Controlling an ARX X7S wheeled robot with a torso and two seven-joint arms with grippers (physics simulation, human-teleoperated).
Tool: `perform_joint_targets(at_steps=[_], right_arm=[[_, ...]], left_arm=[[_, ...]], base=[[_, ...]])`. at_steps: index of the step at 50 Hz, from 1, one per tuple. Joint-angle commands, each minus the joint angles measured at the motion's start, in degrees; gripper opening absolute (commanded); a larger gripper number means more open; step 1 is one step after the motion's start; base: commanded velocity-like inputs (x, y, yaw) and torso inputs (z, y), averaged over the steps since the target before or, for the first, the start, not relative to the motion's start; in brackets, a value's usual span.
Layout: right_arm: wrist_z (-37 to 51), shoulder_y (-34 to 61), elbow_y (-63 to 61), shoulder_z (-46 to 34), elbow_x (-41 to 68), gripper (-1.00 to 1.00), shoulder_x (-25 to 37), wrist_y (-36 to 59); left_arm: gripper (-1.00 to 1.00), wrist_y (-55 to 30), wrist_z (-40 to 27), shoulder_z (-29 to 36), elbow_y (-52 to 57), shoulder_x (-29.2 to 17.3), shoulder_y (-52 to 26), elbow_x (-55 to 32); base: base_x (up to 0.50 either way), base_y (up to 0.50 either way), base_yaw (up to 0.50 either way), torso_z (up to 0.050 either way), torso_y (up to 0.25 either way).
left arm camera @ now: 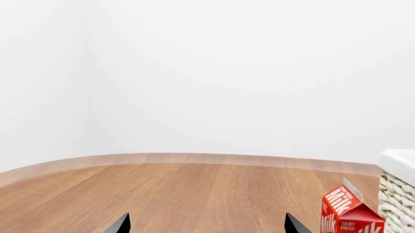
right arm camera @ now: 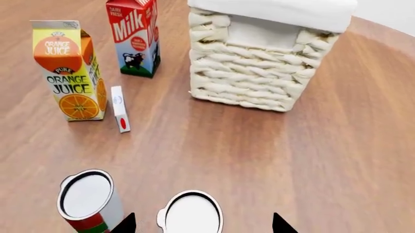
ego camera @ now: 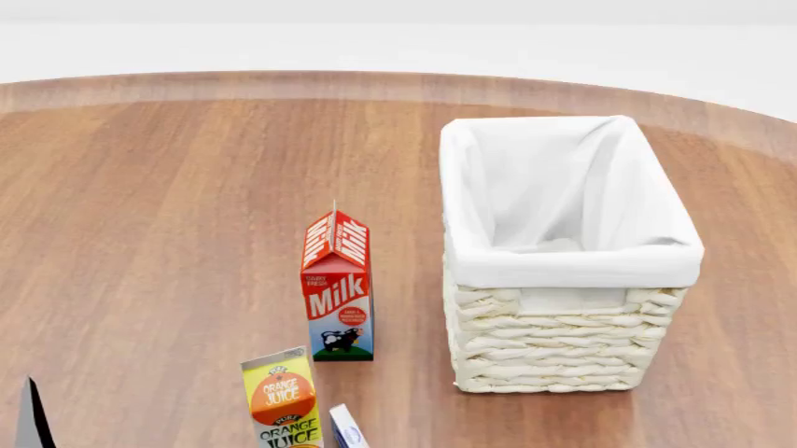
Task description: Pick up the alphabet soup, and put it in the basket.
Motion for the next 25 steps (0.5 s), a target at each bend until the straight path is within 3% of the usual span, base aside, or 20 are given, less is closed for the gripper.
perform_joint_targets(at_steps=[1, 25], right_arm=[[-1.6, 1.8, 1.9, -0.8, -2.3, 1.0, -1.8, 0.9], [-3.1, 4.7, 6.5, -3.1, -2.9, 1.0, -2.6, 0.9]], left_arm=[[1.0, -0.9, 1.0, -2.3, 0.6, 1.2, 0.2, -0.6], [1.0, -0.9, 0.3, -2.2, 0.7, 0.6, 0.2, -1.1]], base=[[0.0, 0.0, 0.0, 0.0, 0.0], [0.0, 0.0, 0.0, 0.0, 0.0]])
